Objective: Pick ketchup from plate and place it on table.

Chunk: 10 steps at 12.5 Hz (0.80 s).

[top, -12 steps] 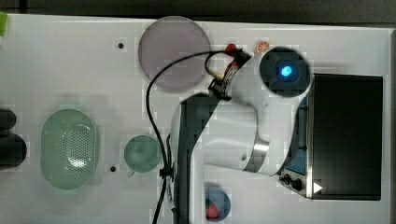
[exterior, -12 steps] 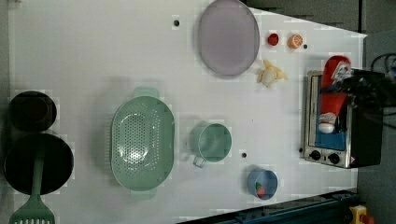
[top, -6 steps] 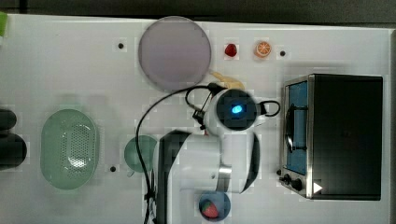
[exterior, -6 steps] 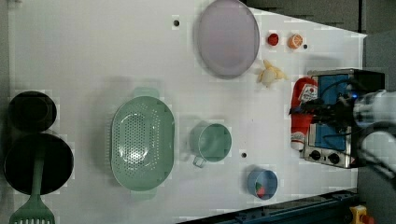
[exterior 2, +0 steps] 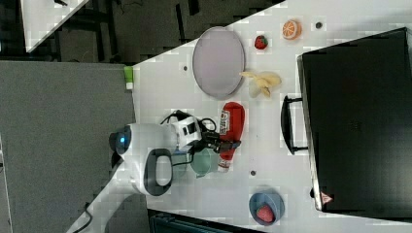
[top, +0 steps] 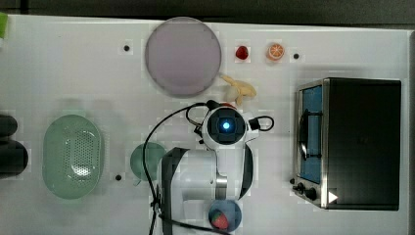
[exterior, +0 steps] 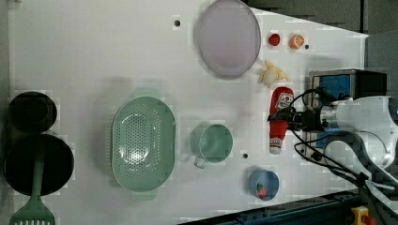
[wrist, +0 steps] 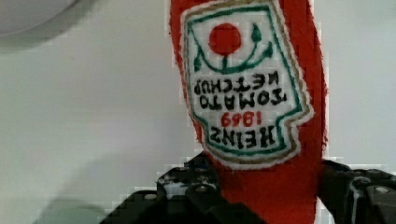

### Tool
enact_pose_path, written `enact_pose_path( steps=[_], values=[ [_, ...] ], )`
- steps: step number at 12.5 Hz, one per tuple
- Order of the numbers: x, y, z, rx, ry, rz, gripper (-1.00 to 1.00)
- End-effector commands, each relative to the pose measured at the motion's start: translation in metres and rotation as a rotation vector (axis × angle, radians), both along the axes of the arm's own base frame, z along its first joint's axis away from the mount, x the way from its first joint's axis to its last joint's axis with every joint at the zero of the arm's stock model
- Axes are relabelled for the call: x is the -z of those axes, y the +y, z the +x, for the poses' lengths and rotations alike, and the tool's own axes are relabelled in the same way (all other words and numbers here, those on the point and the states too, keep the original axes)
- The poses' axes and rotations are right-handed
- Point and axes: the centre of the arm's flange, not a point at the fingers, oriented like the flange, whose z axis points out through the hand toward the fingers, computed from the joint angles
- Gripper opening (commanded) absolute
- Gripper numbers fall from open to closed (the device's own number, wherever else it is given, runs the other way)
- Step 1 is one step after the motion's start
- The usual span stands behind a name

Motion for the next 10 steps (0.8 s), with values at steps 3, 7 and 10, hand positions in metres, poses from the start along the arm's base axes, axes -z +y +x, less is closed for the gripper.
enact_pose_path(
  steps=[3,7,10],
  values=[
    [-0.006,-0.006,0.013,0.084,-0.070,-0.007,1.00],
    [-0.090,-0.005,0.037,0.178,-0.062,-0.031,1.00],
    [-0.189,-0.006,0.061,0.266,-0.176,-0.038,1.00]
  ],
)
